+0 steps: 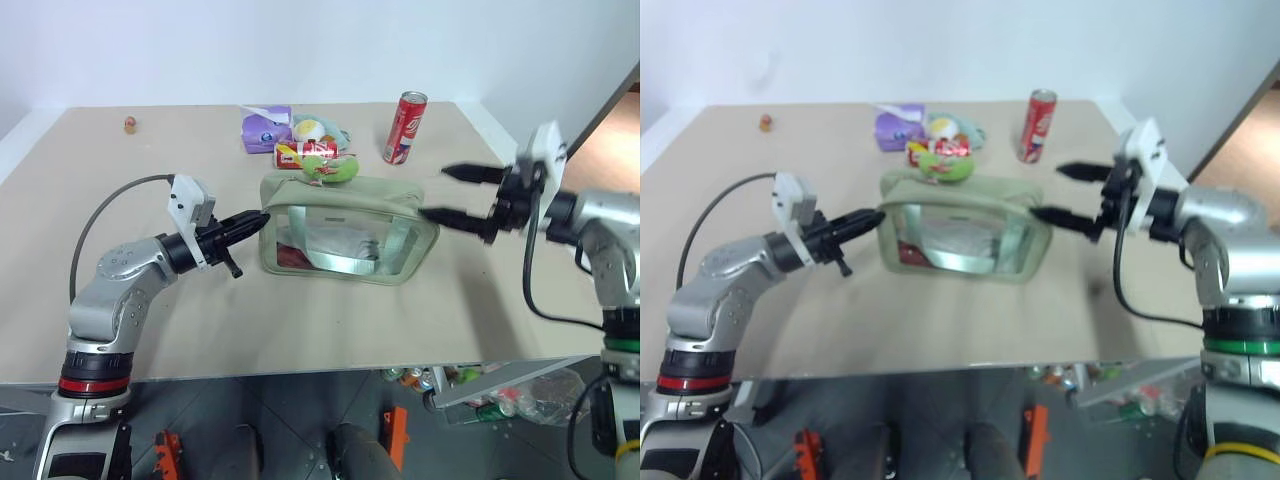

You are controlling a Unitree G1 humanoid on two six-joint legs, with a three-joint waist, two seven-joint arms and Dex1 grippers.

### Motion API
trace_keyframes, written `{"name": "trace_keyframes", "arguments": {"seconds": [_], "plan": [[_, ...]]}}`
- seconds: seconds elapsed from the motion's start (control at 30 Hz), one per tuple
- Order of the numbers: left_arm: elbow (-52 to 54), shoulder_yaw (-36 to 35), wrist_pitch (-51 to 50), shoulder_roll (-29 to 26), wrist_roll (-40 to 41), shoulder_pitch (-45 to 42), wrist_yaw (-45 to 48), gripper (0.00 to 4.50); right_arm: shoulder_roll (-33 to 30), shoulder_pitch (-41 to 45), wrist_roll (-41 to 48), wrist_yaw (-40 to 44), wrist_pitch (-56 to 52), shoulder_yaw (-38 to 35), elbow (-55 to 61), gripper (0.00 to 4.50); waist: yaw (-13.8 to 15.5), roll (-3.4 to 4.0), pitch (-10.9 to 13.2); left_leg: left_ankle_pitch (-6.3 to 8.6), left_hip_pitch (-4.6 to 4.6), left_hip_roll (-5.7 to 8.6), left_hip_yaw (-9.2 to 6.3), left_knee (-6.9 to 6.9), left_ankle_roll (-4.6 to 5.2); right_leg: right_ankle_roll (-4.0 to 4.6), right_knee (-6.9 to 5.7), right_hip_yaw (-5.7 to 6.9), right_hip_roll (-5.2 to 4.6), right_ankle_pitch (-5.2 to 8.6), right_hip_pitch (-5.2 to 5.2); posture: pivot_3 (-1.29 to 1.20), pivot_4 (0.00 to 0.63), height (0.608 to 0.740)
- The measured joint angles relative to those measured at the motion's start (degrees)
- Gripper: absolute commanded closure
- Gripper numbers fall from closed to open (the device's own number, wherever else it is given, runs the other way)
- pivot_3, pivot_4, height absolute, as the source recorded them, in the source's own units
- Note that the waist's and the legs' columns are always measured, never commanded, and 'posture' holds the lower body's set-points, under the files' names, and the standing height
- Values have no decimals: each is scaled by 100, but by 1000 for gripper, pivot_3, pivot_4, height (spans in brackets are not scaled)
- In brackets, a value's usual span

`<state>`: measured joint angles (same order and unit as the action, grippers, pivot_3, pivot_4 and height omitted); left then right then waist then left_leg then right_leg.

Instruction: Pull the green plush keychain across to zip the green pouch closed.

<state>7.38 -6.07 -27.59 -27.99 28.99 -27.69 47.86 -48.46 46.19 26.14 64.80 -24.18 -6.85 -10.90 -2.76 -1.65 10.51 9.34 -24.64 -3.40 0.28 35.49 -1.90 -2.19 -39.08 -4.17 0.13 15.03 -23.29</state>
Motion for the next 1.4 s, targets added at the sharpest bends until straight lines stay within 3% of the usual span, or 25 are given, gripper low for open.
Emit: {"name": "trace_keyframes", "arguments": {"seconds": [0.2, 0.5, 1.23, 1.33, 1.4], "plan": [[62, 2, 1, -3, 36, 102, -28, 4500, 584, 1015, -474, 198, 893, 455, -836, 30, 0, 0, 0, 1, -2, -1, 0, -7, 0, 2, 2, 1, 0, 5, -2, 0, 150, 740], [195, 50, 3, 8, 84, 190, -86, 4500, 1338, 1314, -1002, 754, 1911, 1120, -1608, 30, 15, 0, 0, 3, -12, 12, 0, -7, -1, 4, 4, 5, -19, 3, -5, 0, 150, 740], [233, 83, -21, 65, 137, 219, -262, 4500, 2064, 2188, -1723, 1002, 3217, 1171, -3497, 30, 12, 0, 0, 2, -8, 10, -2, -8, -2, 34, 3, 7, -16, -15, -3, 0, 150, 740], [233, 92, -23, 93, 135, 212, -280, 4500, 2130, 2213, -1769, 1008, 3286, 1170, -3634, 856, 12, 0, 0, 2, -8, 10, -2, -8, -2, 34, 3, 8, -16, -15, -2, 0, 150, 740], [233, 97, -23, 118, 136, 205, -298, 4500, 2174, 2213, -1808, 1019, 3325, 1171, -3718, 1745, 13, 0, 0, 2, -9, 11, -2, -8, -2, 33, 3, 7, -17, -14, -2, 0, 150, 740]]}}
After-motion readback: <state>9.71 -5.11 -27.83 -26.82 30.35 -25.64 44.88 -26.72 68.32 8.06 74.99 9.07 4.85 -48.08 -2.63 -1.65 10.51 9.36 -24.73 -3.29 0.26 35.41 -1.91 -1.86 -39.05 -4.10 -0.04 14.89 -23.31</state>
